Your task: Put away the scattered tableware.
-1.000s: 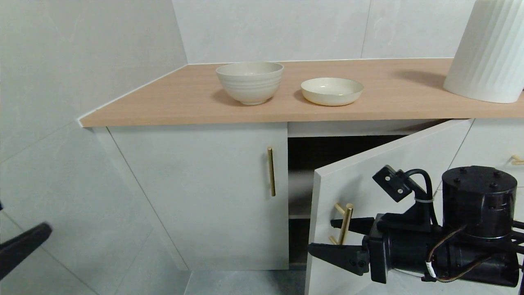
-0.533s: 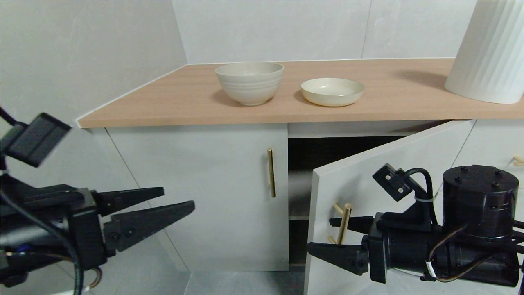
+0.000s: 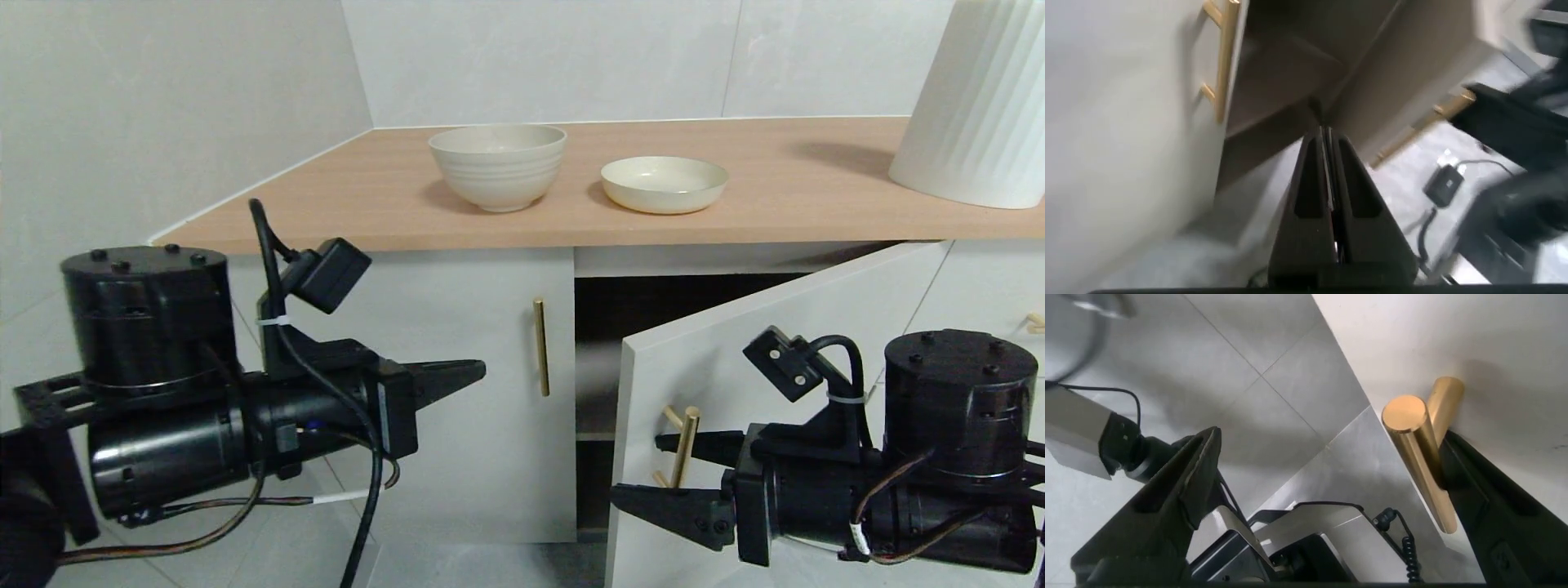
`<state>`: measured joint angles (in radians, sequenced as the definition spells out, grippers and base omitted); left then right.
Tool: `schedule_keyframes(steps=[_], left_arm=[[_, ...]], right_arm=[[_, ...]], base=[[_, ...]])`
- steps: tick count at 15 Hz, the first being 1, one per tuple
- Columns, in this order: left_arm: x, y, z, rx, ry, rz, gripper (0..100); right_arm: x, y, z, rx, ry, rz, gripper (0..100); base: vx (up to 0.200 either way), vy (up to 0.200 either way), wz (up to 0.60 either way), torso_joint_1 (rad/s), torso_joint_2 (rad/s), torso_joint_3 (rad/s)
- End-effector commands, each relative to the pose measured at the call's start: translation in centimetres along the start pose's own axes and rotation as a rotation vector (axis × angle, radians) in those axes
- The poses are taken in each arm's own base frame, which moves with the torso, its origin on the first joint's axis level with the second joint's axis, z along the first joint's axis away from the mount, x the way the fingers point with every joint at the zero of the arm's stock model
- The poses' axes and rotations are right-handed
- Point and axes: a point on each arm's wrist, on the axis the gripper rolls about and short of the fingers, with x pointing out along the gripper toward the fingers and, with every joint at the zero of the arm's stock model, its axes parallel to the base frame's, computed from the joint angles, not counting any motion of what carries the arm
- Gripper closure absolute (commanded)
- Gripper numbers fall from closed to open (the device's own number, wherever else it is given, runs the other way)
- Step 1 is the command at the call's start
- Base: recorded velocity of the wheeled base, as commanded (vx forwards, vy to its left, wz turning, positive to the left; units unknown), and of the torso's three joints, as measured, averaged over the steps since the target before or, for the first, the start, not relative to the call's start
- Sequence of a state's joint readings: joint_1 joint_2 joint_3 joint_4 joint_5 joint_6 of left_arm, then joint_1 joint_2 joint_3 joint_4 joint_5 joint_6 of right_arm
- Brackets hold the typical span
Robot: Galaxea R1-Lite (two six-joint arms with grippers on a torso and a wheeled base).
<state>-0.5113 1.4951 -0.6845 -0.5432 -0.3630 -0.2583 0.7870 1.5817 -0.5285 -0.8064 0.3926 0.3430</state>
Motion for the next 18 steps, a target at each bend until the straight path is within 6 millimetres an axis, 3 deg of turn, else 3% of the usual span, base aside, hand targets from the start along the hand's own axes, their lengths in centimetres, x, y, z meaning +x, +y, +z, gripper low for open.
schedule_keyframes(steps=[1, 3, 6, 9, 14, 18], left_arm=[[4.4, 1.3, -2.2, -0.007, 0.052, -0.017, 100], [7.5, 1.2, -3.8, 0.019, 0.028, -0.069, 100], [9.2, 0.2, -5.0, 0.06, 0.012, -0.134, 100], [11.4, 0.4, -6.8, 0.093, 0.031, -0.15, 100], [13.3, 0.2, -7.2, 0.126, -0.043, -0.191, 100], [15.8, -1.6, -9.2, 0.165, -0.124, -0.28, 100]], right_arm=[[0.1, -0.1, -0.1, 0.004, 0.007, -0.006, 0], [0.0, 0.0, 0.0, 0.002, 0.001, -0.005, 0], [-0.1, -0.1, 0.0, 0.002, -0.002, -0.009, 0], [-0.2, -0.5, 0.1, 0.007, -0.008, -0.024, 0], [-0.5, -0.5, 0.0, -0.014, -0.007, -0.029, 0], [-0.8, -1.4, 0.2, -0.027, -0.016, -0.065, 0]], base=[[0.0, 0.0, 0.0, 0.0, 0.0, 0.0], [0.0, 0.0, 0.0, 0.0, 0.0, 0.0], [0.0, 0.0, 0.0, 0.0, 0.0, 0.0], [0.0, 0.0, 0.0, 0.0, 0.0, 0.0], [0.0, 0.0, 0.0, 0.0, 0.0, 0.0], [0.0, 0.0, 0.0, 0.0, 0.0, 0.0]])
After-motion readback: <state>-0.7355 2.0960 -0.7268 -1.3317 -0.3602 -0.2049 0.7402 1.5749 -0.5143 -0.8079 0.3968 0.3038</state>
